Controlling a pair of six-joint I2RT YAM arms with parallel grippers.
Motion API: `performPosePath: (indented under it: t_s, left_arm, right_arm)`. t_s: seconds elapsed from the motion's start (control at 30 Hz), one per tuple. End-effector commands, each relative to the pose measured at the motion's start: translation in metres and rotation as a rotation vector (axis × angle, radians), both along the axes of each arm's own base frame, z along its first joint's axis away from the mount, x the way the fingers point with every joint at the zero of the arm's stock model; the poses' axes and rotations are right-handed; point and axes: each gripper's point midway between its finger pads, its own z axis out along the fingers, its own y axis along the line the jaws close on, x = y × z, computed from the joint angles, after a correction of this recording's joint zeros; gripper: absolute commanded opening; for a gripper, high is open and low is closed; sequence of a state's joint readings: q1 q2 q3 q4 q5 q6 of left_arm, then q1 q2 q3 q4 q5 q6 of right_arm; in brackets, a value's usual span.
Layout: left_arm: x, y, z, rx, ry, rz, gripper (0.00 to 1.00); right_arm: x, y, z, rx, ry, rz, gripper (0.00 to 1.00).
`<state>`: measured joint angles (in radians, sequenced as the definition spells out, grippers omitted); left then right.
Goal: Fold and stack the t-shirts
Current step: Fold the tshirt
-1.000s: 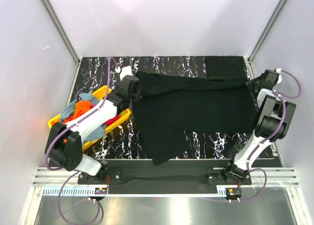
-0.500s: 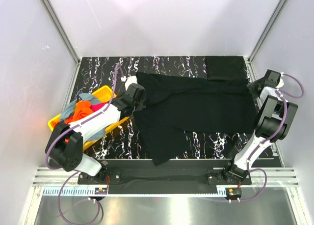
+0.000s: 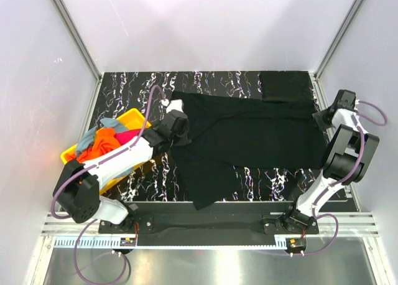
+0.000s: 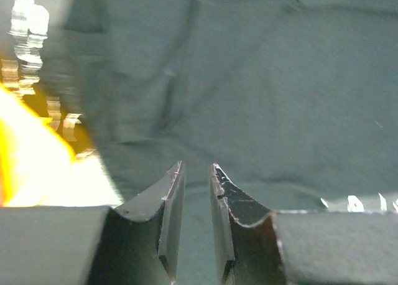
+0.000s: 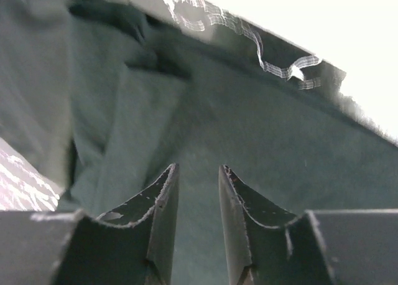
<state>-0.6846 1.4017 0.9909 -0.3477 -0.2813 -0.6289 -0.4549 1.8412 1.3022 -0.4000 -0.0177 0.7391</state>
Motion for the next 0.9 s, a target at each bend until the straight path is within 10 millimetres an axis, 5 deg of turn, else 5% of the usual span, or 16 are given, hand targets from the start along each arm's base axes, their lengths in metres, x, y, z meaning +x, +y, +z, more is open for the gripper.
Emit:
performPosePath:
  t_s: [0.0, 0.23, 0.5, 0.6, 0.87]
  left_arm:
    - [-0.017, -0.038, -0.007, -0.109, 0.034, -0.143, 0.27]
    - [-0.054, -0.063, -0.062, -0.021, 0.15, -0.19, 0.2]
    - [-0.094, -0.015, -0.135, 0.148, 0.328, -0.034, 0.14]
    - [-0.108, 0.004, -0.147, 0.209, 0.329, -0.012, 0.15]
    - [-0.13, 0.009, -0.119, 0.157, 0.305, 0.006, 0.15]
  right_arm:
    - [-0.023, 0.023, 0.0, 0.09, 0.014, -0.003, 0.37]
    - [-0.066, 0.03, -0.018, 0.081, 0.112, -0.065, 0.35]
    - [-0.12, 0.016, -0.037, -0.061, 0.292, -0.106, 0.33]
    - [-0.135, 0.015, -0.04, -0.091, 0.328, -0.118, 0.32]
    - [-0.143, 0.011, -0.024, -0.137, 0.318, -0.127, 0.31]
